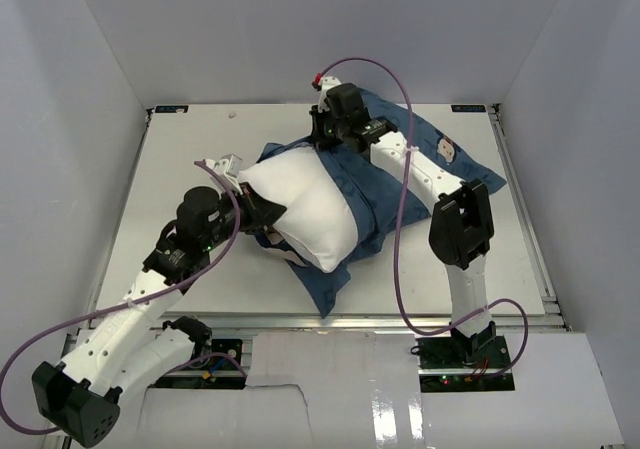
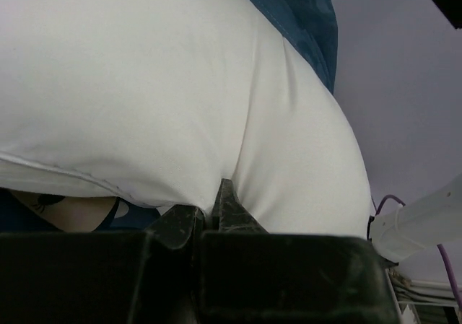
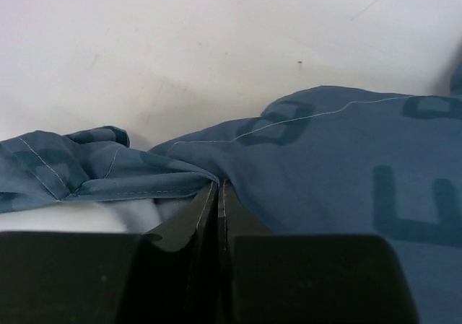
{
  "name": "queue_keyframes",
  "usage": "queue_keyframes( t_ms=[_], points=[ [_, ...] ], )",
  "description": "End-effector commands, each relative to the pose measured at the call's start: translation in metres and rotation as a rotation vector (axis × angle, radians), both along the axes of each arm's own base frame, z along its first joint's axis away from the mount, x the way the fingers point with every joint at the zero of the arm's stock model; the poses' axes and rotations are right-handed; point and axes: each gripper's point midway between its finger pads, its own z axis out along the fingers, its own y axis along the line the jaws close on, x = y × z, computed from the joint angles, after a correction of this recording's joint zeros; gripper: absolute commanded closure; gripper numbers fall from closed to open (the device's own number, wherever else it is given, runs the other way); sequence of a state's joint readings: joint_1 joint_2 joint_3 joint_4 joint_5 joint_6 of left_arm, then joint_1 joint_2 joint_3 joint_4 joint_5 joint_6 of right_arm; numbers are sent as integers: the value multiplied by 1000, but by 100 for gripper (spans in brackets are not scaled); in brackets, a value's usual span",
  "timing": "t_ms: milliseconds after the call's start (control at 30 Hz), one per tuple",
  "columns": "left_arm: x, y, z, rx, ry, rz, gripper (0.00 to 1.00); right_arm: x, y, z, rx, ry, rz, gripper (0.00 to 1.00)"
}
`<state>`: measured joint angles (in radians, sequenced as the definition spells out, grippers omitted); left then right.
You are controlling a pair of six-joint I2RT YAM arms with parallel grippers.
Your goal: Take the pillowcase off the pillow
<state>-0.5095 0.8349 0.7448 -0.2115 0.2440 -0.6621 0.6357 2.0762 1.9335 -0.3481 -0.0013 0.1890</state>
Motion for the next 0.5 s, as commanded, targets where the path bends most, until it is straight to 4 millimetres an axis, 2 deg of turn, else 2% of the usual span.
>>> queue_keyframes(
  t_ms=[0, 33, 67, 100, 167, 200, 233, 267, 333, 367, 400, 433, 467],
  points=[
    [-14, 13, 90, -112, -196, 44, 100, 47, -77, -7, -79, -38, -242, 92],
    [-13, 17, 88, -105, -179, 71, 100, 52, -91, -7, -71, -29, -266, 92],
    [-13, 20, 91, -109, -179, 88, 100, 52, -99, -10, -68, -16, -282, 92],
    [-11, 23, 93, -121, -174, 115, 100, 51, -100, -4, -46, -16, -268, 92],
    [-10, 23, 92, -131, -170, 121, 100, 46, -92, 3, -29, -18, -216, 92],
    [-5, 21, 87, -126, -154, 130, 100, 35, -74, 8, 15, -4, -101, 92],
    [1, 21, 79, -117, -138, 146, 100, 28, -66, 11, 33, 8, -49, 91],
    [13, 21, 66, -105, -95, 186, 100, 19, -57, 26, 54, -7, 0, 77],
    [23, 19, 58, -96, -79, 209, 100, 6, -52, 43, 56, -47, 25, 56],
    [28, 18, 57, -95, -72, 219, 100, -9, -57, 59, 68, -74, 32, 40],
    [35, 14, 49, -80, -50, 222, 100, -19, -60, 67, 84, -87, 42, 36],
    [43, 17, 56, -74, -61, 261, 100, -27, -64, 76, 107, -102, 36, 32],
    [48, 19, 56, -63, -55, 279, 100, -42, -73, 115, 159, -179, 29, 22]
  ],
)
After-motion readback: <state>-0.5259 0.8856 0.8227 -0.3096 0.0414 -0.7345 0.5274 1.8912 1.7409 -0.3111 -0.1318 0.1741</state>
